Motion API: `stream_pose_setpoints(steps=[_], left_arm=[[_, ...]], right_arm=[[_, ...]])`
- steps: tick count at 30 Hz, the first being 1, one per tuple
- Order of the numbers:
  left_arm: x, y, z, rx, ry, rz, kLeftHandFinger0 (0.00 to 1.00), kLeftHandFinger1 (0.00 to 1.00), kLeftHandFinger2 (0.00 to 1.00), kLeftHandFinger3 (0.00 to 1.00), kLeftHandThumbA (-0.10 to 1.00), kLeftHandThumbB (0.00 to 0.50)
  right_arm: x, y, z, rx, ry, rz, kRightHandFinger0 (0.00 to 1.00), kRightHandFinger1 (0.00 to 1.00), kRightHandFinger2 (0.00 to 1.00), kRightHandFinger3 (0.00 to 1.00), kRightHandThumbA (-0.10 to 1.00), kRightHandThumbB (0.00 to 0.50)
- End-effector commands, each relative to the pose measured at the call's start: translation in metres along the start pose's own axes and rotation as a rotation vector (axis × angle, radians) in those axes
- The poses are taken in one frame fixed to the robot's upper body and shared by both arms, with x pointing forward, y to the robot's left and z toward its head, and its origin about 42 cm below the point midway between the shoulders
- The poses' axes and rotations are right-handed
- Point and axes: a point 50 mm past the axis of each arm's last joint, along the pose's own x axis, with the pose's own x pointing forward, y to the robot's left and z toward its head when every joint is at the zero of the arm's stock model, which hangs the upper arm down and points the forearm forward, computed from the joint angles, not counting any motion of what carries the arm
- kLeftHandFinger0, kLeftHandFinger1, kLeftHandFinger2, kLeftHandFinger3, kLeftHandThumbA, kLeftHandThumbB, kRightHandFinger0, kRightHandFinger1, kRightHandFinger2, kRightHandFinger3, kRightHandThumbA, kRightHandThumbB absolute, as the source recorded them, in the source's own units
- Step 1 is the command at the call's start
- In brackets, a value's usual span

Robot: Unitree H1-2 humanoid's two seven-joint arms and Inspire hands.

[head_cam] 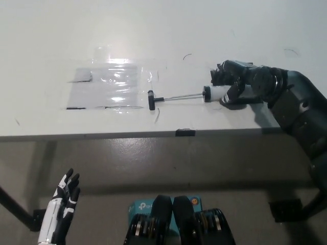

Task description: The robot uses right hand to pick up a small white air pumper and uses its left hand to compress it, and then puts it on the desk

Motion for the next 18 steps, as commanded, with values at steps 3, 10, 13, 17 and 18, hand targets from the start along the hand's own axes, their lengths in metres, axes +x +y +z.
stream_pose_setpoints(steps=[3,10,13,17,18], left_arm=[[0.012,0.006,0.016,-0.010,-0.076,-0.016,1.00,1.00,1.00,1.00,0.85,0.000],[0.017,0.008,0.020,-0.002,-0.093,-0.015,1.00,1.00,1.00,1.00,0.85,0.000],[0.017,0.008,0.020,-0.011,-0.089,-0.013,1.00,1.00,1.00,1.00,0.86,0.000],[0.020,0.009,0.021,-0.015,-0.092,-0.013,1.00,1.00,1.00,1.00,0.86,0.000],[0.021,0.010,0.022,-0.021,-0.092,-0.016,1.00,1.00,1.00,1.00,0.86,0.000]], right_arm=[[-0.004,-0.034,0.017,-0.021,-0.136,-0.235,0.01,0.51,0.78,0.76,-0.10,0.137],[-0.007,-0.039,0.009,-0.014,-0.137,-0.279,0.07,0.59,0.85,0.86,-0.10,0.125],[-0.008,-0.040,0.002,0.018,-0.133,-0.286,0.10,0.60,0.87,0.89,-0.10,0.127],[-0.010,-0.041,-0.005,0.038,-0.120,-0.286,0.10,0.59,0.85,0.87,-0.10,0.130],[-0.010,-0.041,-0.006,0.039,-0.109,-0.290,0.10,0.60,0.85,0.87,-0.10,0.131]])
